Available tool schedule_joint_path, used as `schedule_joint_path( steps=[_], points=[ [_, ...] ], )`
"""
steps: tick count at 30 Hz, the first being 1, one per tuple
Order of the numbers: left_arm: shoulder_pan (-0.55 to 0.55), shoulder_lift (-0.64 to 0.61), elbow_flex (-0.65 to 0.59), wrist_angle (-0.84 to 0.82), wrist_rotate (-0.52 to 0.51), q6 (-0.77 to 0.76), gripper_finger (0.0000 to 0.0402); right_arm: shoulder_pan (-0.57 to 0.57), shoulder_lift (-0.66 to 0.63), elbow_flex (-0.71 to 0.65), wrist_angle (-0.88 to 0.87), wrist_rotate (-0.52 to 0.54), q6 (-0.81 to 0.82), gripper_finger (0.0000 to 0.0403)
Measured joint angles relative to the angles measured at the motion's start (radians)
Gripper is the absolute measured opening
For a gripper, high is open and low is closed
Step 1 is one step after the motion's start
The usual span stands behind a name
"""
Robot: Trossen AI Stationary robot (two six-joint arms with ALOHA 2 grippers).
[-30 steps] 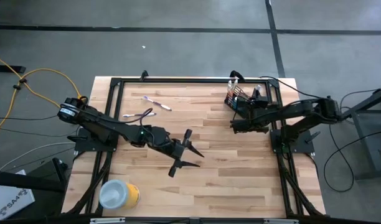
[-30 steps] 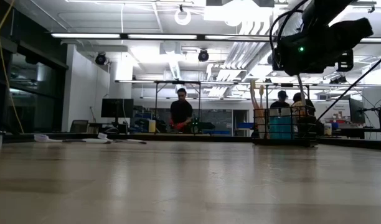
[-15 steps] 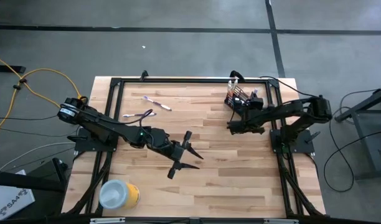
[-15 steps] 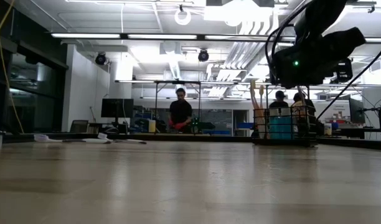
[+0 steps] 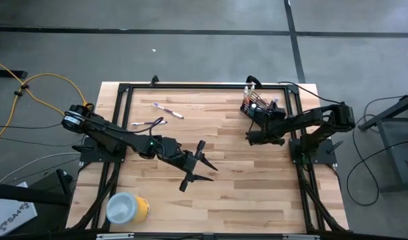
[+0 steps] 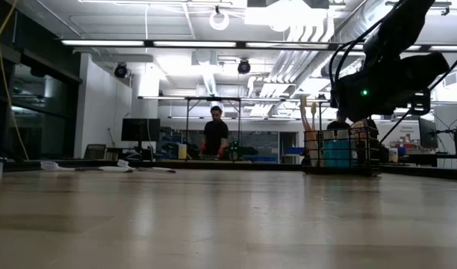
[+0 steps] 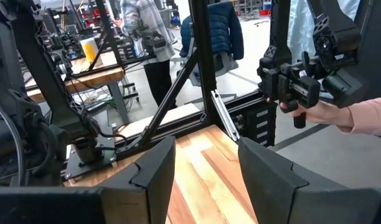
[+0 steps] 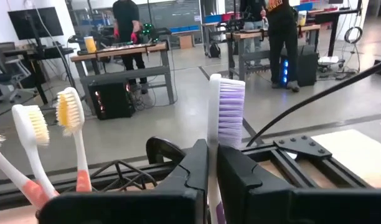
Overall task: Pick & Place toothbrushing station
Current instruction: Put the bottom right purple toothbrush into the right of the black mesh organizer, then put the top purple toothbrush into the right of the black mesh organizer
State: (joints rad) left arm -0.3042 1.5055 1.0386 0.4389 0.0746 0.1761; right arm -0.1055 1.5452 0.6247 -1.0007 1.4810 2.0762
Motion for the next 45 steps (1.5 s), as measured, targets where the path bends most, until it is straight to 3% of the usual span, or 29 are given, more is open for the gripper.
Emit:
schedule_joint_path(
  steps=[24,45],
  points=[
    [0.000,0.000,0.000,-0.001,0.000,0.000,0.0171,0.030,0.001,-0.002,-0.007,-0.007,-0.004,0.0119],
    [0.000,0.000,0.000,-0.002,0.000,0.000,0.0171,0.102,-0.012,-0.002,-0.065,0.009,-0.011,0.0131]
  ],
)
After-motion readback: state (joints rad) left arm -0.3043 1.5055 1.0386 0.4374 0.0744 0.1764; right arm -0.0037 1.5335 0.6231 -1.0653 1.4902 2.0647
